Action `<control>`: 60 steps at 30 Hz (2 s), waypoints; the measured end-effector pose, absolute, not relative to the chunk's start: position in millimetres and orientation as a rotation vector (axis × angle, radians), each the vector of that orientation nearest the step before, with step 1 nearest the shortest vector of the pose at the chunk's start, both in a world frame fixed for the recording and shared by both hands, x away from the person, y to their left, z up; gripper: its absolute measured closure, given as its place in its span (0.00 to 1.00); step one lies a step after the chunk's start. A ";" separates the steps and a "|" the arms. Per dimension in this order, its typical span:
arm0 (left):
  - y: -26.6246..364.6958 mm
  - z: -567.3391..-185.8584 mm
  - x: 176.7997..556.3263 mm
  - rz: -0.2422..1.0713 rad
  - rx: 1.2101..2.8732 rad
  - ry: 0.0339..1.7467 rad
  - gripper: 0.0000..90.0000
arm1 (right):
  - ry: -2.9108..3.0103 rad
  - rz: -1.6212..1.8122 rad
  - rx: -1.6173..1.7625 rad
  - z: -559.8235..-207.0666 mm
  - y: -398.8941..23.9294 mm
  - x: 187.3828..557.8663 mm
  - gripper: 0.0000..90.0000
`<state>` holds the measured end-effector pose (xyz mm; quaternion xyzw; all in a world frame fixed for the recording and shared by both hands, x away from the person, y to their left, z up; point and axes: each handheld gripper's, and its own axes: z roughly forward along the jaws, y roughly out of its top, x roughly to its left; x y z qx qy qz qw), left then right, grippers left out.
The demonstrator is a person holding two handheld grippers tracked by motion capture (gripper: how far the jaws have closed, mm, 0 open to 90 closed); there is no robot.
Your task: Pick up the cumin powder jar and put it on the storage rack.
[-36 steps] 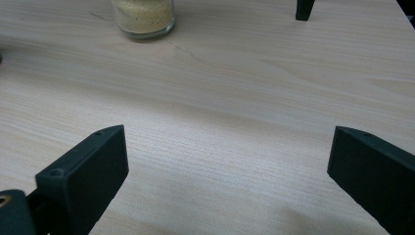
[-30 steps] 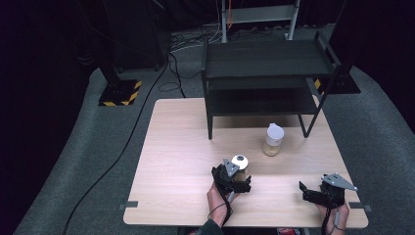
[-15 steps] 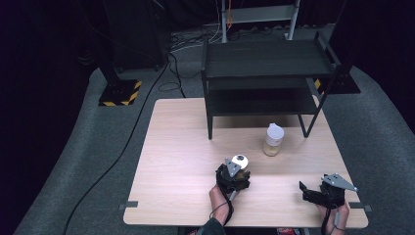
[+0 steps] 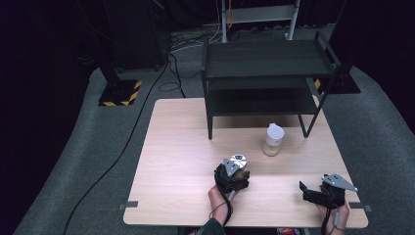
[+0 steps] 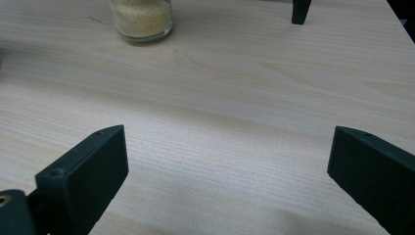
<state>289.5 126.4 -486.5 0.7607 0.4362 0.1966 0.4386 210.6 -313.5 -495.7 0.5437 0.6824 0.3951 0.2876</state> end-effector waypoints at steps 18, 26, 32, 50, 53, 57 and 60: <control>136.4 -472.4 286.8 0.519 1.886 1.077 0.34 | 1.820 1.060 1.452 -496.0 -314.0 210.1 0.00; 140.1 -465.4 285.7 0.539 1.885 1.063 0.34 | 1.819 1.054 1.452 -495.9 -313.2 210.1 0.00; 143.1 -461.1 285.7 0.545 1.885 1.062 0.34 | 1.819 1.056 1.452 -495.9 -313.3 210.1 0.00; 145.3 -445.9 290.4 0.560 1.913 1.033 0.34 | 1.826 1.054 1.453 -495.3 -313.6 211.0 0.00; 144.7 -444.4 291.6 0.559 1.918 1.030 0.34 | 1.828 1.055 1.453 -495.2 -313.9 211.3 0.00; 144.2 -442.2 293.3 0.558 1.928 1.021 0.33 | 1.827 1.055 1.456 -495.1 -313.8 211.4 0.00; 144.2 -440.6 294.6 0.559 1.931 1.021 0.34 | 1.826 1.055 1.457 -495.2 -313.8 211.2 0.00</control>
